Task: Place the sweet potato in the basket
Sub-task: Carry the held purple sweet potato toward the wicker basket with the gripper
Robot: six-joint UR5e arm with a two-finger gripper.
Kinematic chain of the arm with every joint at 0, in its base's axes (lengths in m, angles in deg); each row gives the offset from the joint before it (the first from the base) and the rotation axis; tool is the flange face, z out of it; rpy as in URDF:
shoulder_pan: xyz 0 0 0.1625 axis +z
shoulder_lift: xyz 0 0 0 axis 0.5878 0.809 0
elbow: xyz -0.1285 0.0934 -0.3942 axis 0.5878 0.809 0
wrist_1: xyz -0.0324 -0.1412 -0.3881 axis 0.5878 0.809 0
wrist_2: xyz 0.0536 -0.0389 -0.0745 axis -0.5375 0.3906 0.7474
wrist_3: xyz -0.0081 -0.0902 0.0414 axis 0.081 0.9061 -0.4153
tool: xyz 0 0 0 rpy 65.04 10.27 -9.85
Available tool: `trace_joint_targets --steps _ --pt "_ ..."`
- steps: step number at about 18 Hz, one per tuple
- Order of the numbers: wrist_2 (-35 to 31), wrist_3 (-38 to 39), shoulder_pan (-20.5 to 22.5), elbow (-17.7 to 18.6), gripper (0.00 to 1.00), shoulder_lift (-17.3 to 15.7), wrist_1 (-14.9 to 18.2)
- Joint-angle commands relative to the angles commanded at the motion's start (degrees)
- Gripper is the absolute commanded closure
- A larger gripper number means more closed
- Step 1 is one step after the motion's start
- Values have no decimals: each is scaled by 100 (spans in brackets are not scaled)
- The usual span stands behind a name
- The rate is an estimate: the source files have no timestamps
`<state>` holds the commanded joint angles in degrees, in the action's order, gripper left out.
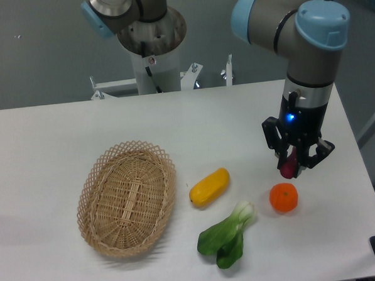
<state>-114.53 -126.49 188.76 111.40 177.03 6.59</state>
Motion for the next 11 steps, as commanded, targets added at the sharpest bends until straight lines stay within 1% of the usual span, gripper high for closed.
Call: trace_joint_targets --steps 2,7,11 --pt "0 149 -44 0 67 -70 44" --pt "0 781 -395 114 67 -228 53" --pt "-9 1273 -729 404 67 -439 -9"
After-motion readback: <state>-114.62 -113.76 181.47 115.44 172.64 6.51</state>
